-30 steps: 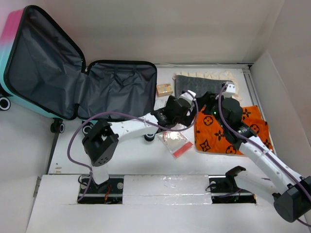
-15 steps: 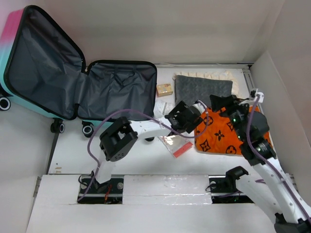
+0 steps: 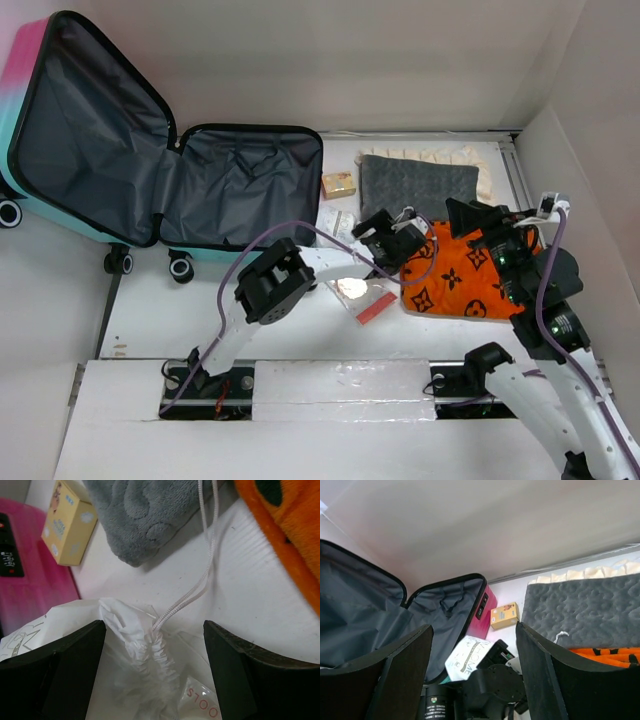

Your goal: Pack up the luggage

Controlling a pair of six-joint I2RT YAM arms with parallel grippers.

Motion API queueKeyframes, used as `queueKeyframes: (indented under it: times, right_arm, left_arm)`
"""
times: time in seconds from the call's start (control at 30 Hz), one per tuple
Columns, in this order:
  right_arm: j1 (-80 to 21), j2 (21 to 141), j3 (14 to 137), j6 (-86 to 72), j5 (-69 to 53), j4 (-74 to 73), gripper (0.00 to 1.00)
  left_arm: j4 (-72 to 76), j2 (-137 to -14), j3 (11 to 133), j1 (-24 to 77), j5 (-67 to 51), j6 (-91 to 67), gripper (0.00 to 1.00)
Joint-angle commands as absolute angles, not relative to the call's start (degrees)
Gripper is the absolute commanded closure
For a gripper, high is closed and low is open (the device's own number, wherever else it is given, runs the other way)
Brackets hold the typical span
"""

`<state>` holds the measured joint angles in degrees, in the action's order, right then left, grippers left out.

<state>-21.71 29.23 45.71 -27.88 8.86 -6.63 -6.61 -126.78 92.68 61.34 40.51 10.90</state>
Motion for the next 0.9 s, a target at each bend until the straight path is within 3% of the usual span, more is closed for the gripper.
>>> queueKeyframes:
  times: [0.0, 0.07, 0.17, 0.2, 0.3, 0.53, 0.87]
  right_arm:
    - [-21.4, 29.5, 47.7, -26.6, 6.4, -6.7, 0.27]
    - [-21.4, 30.8, 47.7, -26.6, 4.8, -6.7, 0.28]
    - [-21.4, 31.4, 47.7, -26.1, 4.7, -6.1, 0.30]
    - [-21.4, 31.4, 47.7, -26.1, 4.7, -6.1, 0.30]
    - [-21.4, 31.9, 47.7, -26.1, 4.2, -6.1, 0.31]
    - [-21.4, 30.8, 47.2, -26.1, 6.1, -6.1, 0.32]
    - [-21.4, 28.7, 46.7, -26.1, 8.5, -6.1, 0.32]
  left_arm:
    - [-6.9, -127.5, 94.0, 61.2, 50.4, 12.7, 0.25]
    - [-6.9, -127.5, 94.0, 60.6, 50.4, 12.7, 0.26]
    - [-6.3, -127.5, 94.0, 60.1, 51.0, 12.7, 0.46]
    - [-5.5, -127.5, 93.4, 60.1, 52.0, 13.4, 0.64]
    - [-4.9, -127.5, 94.0, 60.1, 53.3, 14.2, 1.00]
    - [-4.3, -118.5, 94.0, 61.2, 49.2, 10.9, 1.00]
    - [-0.5, -94.9, 88.6, 57.7, 37.4, -0.1, 1.00]
